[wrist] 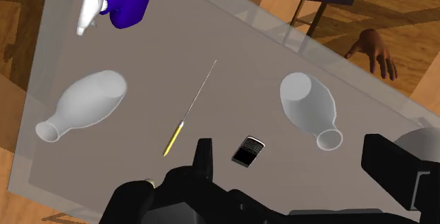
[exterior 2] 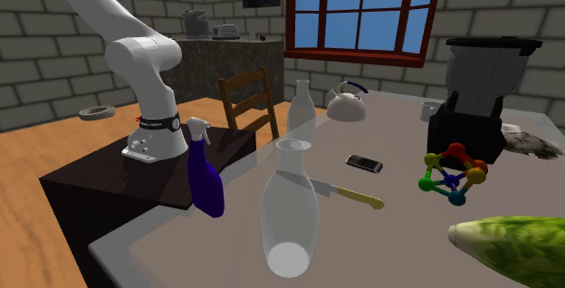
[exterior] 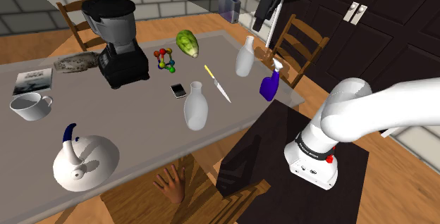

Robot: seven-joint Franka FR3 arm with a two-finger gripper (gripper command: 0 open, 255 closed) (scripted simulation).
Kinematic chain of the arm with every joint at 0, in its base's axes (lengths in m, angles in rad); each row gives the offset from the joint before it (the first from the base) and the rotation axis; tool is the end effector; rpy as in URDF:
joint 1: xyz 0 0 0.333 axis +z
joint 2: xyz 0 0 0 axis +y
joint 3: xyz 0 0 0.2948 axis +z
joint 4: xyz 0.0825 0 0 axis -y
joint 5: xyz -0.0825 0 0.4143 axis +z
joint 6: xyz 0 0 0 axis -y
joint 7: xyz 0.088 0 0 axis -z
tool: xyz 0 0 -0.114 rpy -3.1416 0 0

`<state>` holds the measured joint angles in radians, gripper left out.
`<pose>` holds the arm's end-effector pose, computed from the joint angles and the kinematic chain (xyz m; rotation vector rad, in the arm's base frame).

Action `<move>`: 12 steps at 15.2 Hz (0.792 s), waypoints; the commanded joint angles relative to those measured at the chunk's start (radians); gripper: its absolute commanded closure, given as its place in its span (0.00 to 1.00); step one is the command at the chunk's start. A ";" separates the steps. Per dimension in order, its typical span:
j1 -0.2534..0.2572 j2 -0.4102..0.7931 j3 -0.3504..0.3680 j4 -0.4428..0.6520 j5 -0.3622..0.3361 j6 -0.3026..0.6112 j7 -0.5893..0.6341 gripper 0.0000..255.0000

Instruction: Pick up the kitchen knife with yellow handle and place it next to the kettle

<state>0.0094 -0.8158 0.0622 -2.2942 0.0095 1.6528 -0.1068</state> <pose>0.3523 0.0323 0.6178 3.0795 0.2513 0.2670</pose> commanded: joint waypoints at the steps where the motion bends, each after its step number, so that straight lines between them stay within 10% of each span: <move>1: 0.000 0.000 0.000 0.000 0.000 0.000 0.000 0.00; 12: -0.065 0.251 0.000 -0.127 -0.006 0.335 0.094 0.00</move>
<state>-0.0493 -0.5963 0.0619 -2.4205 0.0049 1.9579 -0.0223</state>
